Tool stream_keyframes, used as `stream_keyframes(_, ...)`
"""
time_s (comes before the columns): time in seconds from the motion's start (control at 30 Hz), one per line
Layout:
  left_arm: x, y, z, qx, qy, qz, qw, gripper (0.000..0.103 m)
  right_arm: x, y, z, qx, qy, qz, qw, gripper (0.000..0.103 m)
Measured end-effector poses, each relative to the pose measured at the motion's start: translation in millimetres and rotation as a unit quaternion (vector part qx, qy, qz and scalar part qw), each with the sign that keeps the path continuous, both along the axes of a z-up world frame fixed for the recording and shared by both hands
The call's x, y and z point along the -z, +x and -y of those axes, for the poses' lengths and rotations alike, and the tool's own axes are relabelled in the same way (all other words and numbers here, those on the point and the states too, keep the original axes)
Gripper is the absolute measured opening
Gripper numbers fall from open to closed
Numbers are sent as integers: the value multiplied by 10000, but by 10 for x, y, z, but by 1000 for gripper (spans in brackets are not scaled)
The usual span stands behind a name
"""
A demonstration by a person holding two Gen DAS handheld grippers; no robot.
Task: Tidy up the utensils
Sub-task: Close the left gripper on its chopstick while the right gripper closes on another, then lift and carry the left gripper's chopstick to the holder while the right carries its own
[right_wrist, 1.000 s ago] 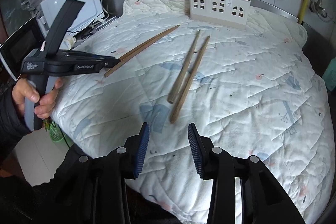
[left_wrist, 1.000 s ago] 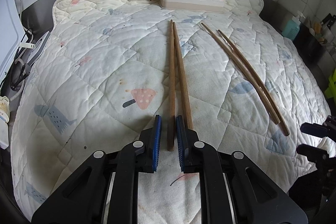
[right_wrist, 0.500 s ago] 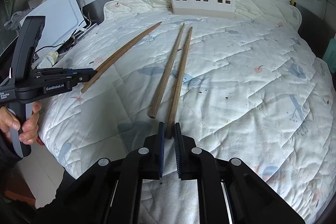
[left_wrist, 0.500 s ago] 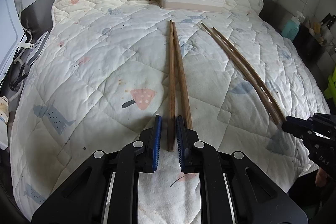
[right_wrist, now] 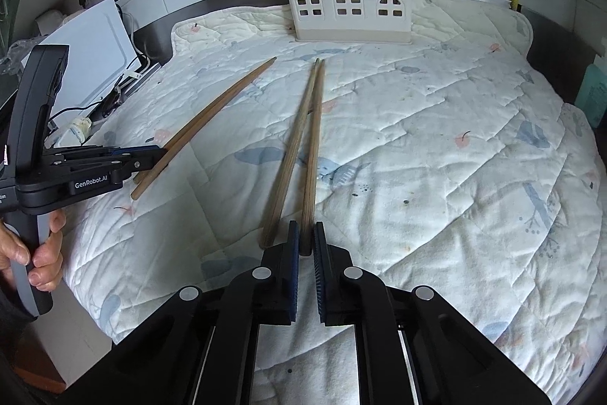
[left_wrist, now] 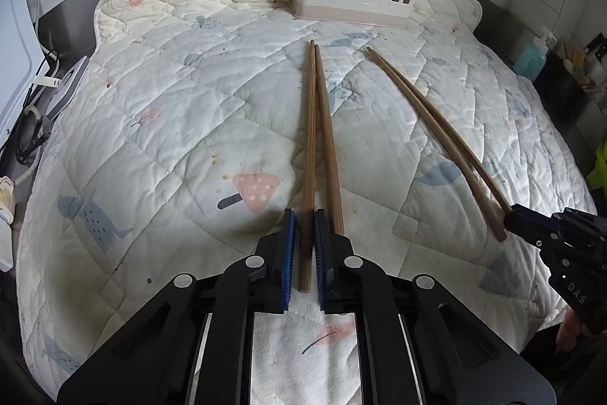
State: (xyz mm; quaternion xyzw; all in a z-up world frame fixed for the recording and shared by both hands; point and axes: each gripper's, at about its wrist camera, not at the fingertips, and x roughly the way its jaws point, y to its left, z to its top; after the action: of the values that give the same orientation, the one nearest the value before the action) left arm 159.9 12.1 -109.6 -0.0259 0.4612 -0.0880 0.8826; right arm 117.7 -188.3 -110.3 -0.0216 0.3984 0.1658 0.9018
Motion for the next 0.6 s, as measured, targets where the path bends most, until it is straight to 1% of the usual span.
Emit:
stream_keyframes(0.1,-31,9,-35,15,-117,20,9999,6,-150,-34,46,41,-72,228,9997,7)
stream_keyframes(0.23,-163,-25,-48,-1,-174,276,9995,5,-490,-74,123,112,-107,705,9974,7)
stream_keyframes(0.4,-424,-52,-46,15,-199,770,9968,5,-939,-40,188,155,-39,1265,9918,7)
stream_keyframes(0.6,-773,69,-48,137,-367,1085,9933,5,-1386,175,233,122,125,1607,9869,7)
